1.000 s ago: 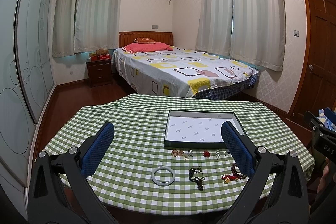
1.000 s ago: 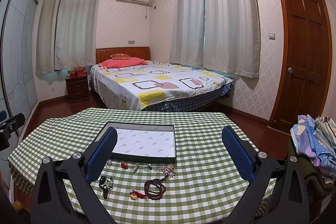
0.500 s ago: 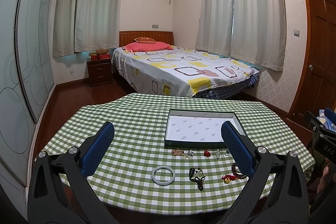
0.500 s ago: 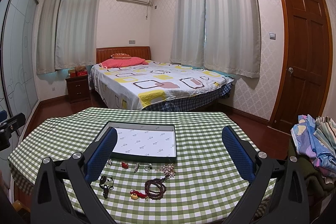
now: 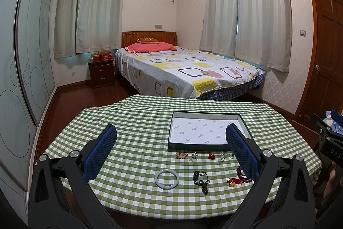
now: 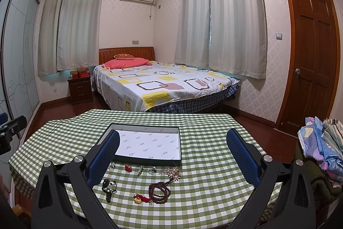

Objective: Organize jewelry

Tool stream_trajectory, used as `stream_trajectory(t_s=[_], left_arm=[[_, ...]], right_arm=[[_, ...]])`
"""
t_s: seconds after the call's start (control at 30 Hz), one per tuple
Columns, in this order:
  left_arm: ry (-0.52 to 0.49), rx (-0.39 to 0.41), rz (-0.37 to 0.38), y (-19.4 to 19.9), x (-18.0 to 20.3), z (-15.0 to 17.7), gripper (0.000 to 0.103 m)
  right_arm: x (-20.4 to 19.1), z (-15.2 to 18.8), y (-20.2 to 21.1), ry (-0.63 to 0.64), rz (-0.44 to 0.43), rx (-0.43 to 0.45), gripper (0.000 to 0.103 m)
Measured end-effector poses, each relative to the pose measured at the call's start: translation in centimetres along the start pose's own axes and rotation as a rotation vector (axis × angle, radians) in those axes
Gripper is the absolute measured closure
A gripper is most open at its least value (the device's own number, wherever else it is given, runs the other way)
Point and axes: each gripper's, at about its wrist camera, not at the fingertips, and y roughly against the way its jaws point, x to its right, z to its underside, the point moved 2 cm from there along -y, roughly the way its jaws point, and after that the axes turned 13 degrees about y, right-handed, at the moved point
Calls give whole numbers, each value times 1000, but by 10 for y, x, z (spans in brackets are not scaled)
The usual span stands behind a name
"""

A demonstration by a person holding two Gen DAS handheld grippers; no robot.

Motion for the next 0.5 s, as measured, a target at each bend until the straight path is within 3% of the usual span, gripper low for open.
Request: stream_trajectory(t_s=[0.37, 0.5], left_arm=[[3, 9, -2, -5, -5, -1, 4], [9, 2, -50, -26, -16, 6, 4]], right_arm=[[-2, 2, -5, -9, -22, 19, 6], [-3, 15, -23, -27, -42, 28, 6]])
